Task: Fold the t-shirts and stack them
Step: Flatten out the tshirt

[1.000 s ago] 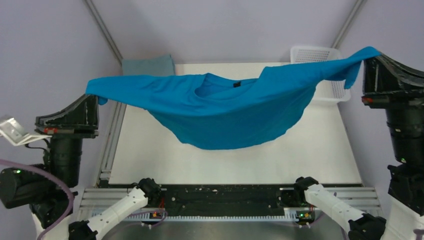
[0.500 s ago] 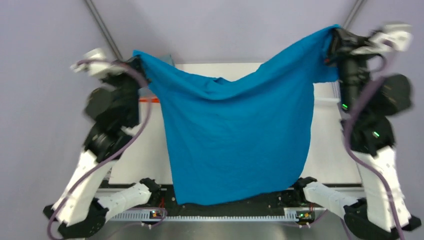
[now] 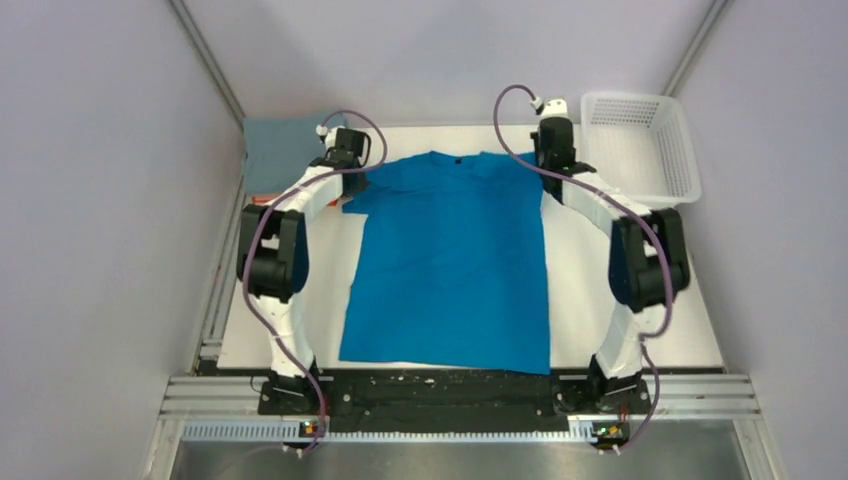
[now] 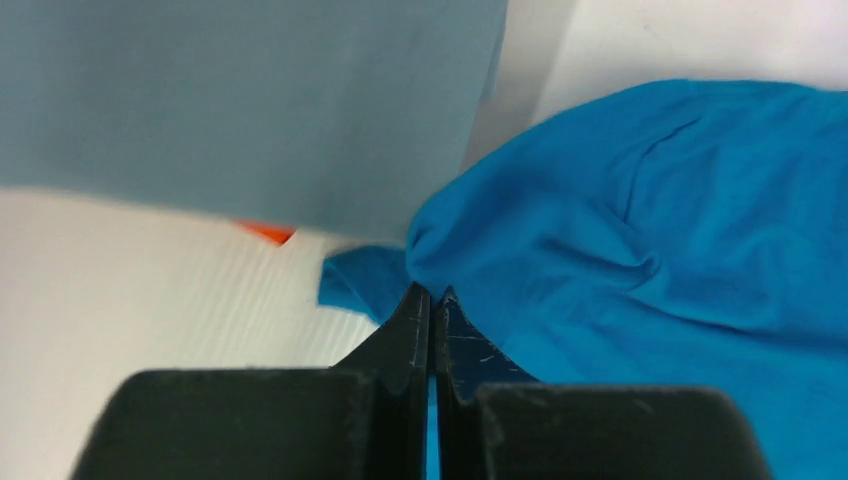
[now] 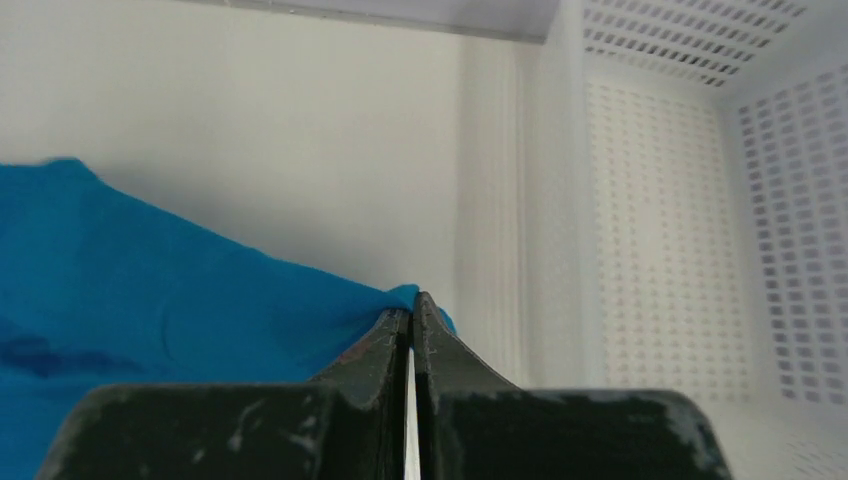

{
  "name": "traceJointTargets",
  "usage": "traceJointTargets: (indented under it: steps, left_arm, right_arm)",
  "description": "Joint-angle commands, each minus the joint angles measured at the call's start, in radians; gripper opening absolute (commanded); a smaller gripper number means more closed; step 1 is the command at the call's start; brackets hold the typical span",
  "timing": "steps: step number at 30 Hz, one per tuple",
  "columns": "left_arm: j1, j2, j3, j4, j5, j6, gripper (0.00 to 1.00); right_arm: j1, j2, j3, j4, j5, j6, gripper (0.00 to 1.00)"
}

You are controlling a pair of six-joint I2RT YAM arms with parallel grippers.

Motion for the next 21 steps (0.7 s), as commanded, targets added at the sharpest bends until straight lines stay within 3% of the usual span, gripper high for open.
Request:
traceJointTargets:
  steps: [1,4,5,6,10,15,18,21]
  left_arm:
    - [0.034,0.137,0.228,-0.063,0.161,-0.069,0.09]
    - [0.037,0.195,0.331,-0.110,0.181,-0.046,0.54]
    - [0.037,0.202,0.356,-0.124,0.186,-0.036,0.94]
    - [0.037,0.201,0.371,-0.129,0.191,-0.030,0.98]
    - [0.033,0.141,0.376,-0.149,0.213,-0.030,0.99]
    - [-0.010,-0.009,0.225,-0.136,0.330,-0.027,0.99]
    - [-0.058,-0.090,0.092,-0.079,0.401,-0.018,0.99]
    - [-0.101,-0.143,-0.009,-0.043,0.409,-0.010,0.99]
  right_arm:
    - [-0.016,0.254,0.283,-0.015,0.043,0.060,0.02]
    - [-0.018,0.370,0.427,-0.095,0.066,0.056,0.24]
    - [-0.019,0.391,0.463,-0.114,0.063,0.056,0.33]
    - [-0.018,0.402,0.485,-0.124,0.062,0.058,0.38]
    - [-0.018,0.375,0.507,-0.160,0.097,0.072,0.58]
    - [-0.017,0.219,0.425,-0.260,0.111,0.181,0.80]
    - [-0.016,0.081,0.331,-0.343,0.021,0.281,0.85]
    - [-0.009,-0.089,0.137,-0.329,-0.184,0.385,0.92]
